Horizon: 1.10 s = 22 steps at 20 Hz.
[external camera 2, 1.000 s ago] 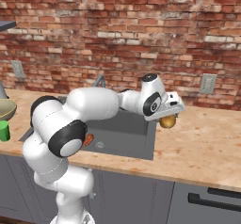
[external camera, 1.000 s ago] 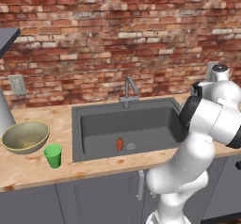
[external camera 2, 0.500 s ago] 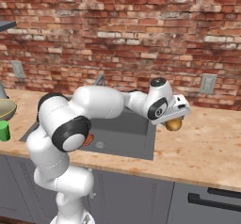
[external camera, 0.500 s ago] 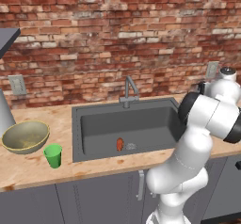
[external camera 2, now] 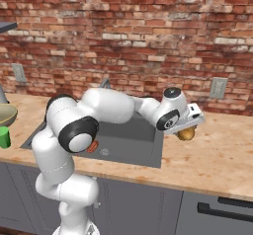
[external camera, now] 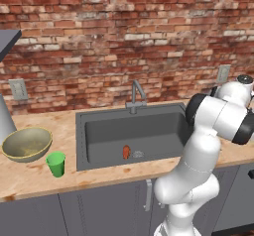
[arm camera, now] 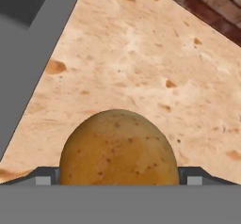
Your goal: Remove the potato and sweet potato from the sink. Then move the bowl and cup from the counter to the sink for washing.
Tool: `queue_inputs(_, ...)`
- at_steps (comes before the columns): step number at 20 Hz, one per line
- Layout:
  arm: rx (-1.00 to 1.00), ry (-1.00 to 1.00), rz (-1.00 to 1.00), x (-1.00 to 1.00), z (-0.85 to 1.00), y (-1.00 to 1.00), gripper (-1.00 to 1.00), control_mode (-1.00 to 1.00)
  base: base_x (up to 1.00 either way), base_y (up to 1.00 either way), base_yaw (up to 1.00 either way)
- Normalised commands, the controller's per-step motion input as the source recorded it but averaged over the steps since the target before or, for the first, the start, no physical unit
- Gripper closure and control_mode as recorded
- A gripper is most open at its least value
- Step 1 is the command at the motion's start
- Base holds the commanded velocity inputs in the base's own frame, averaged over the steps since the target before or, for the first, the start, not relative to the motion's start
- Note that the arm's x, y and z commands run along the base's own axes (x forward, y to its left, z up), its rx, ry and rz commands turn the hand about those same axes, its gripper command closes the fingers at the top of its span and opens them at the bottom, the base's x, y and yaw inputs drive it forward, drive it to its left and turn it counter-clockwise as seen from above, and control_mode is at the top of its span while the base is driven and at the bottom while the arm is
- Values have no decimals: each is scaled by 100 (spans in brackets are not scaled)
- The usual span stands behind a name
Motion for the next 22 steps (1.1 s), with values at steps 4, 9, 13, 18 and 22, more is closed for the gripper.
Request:
queue_inputs(4, 0, -3, 6, 5, -21, -10, 100, -100, 0, 0, 0)
queue_inputs(9, 0, -1, 6, 4, -19, -17, 100, -100, 0, 0, 0)
queue_inputs(13, 0, 0, 4, 6, -14, -13, 100, -100, 0, 0, 0)
queue_inputs(18, 0, 0, 4, 6, -13, -10, 100, -100, 0, 0, 0)
queue_inputs(22, 0, 0, 4, 6, -15, -5, 100, -100, 0, 0, 0)
